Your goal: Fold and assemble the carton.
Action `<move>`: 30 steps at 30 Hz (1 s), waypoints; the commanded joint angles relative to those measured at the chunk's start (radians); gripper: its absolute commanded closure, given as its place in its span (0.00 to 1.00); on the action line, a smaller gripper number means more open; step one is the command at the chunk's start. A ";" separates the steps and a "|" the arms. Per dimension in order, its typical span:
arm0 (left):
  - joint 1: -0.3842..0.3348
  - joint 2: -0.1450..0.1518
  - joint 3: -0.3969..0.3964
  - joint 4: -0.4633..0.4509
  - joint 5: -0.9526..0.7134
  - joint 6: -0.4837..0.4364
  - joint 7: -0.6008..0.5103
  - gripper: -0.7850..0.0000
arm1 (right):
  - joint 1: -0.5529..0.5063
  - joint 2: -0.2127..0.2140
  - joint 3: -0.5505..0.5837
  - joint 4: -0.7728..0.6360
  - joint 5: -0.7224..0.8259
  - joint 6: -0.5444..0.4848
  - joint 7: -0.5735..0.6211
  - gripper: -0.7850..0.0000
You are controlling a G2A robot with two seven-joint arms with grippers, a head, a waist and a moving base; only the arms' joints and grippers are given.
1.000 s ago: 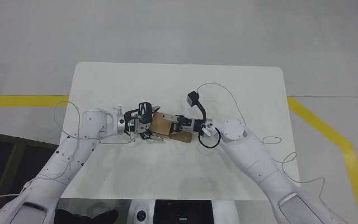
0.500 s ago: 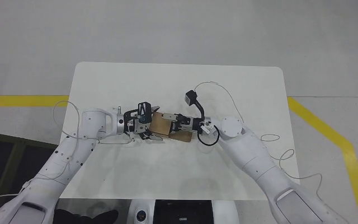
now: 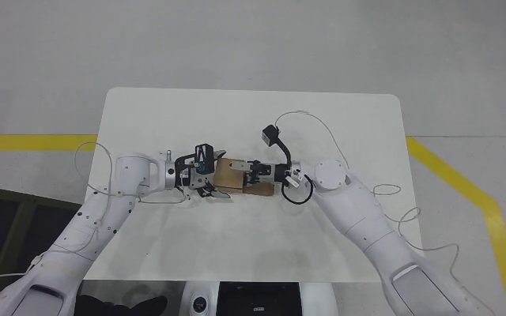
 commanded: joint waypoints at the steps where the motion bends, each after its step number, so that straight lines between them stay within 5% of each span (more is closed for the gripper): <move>1: 0.000 0.001 -0.001 0.001 -0.001 0.000 -0.001 0.00 | -0.010 0.016 0.031 -0.031 -0.038 0.014 0.010 0.00; 17: 0.000 0.001 0.000 -0.004 -0.003 0.000 -0.008 0.00 | -0.186 0.136 0.292 -0.357 -0.287 0.171 0.120 0.00; 30: 0.001 0.000 -0.005 -0.004 0.000 0.000 -0.009 0.00 | -0.203 0.137 0.260 -0.269 -0.247 0.151 0.115 0.00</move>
